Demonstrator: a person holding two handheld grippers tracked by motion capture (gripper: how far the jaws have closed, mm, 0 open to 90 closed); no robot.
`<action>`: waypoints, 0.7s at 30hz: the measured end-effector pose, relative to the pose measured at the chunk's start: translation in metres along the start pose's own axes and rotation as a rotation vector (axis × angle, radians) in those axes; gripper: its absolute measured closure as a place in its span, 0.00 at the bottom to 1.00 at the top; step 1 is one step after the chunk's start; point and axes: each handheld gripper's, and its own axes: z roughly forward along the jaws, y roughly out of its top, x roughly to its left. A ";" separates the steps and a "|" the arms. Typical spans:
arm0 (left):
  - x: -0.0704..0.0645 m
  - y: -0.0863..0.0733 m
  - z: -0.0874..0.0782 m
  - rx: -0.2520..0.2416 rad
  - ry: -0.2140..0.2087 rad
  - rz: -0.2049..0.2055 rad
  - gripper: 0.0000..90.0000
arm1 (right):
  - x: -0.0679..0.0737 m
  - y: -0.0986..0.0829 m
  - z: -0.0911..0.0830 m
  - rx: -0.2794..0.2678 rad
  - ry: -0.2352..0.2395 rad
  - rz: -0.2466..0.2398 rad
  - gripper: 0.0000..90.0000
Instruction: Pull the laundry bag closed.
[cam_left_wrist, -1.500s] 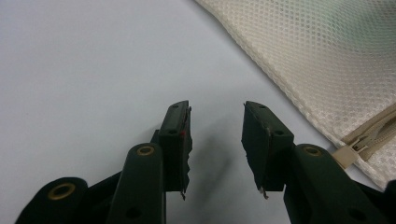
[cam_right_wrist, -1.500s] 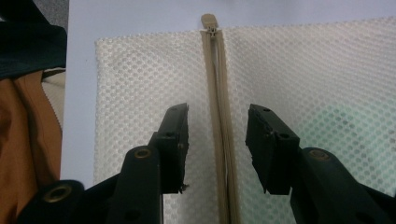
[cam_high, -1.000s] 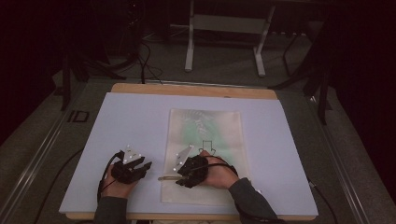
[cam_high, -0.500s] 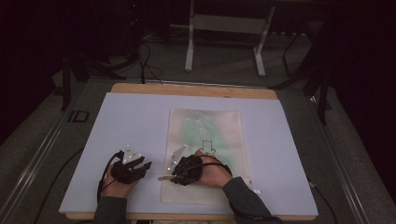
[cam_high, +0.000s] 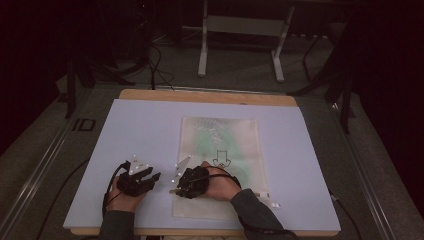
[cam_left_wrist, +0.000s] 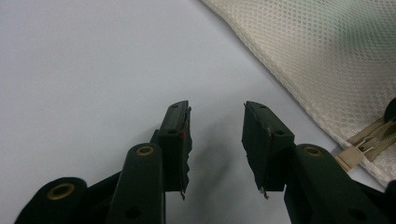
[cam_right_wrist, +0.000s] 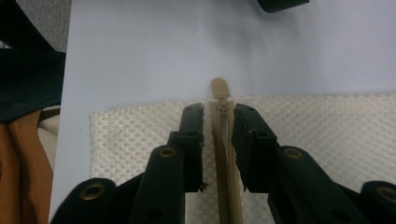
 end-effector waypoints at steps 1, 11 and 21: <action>0.000 0.000 0.000 0.000 0.000 0.000 0.68 | 0.000 0.001 0.001 0.006 -0.003 -0.004 0.83; 0.000 0.000 0.000 -0.001 0.001 0.000 0.68 | -0.001 0.011 0.009 0.003 -0.008 -0.003 0.86; 0.001 0.000 -0.001 -0.002 0.001 -0.002 0.68 | 0.001 0.024 0.023 0.040 -0.018 -0.012 0.86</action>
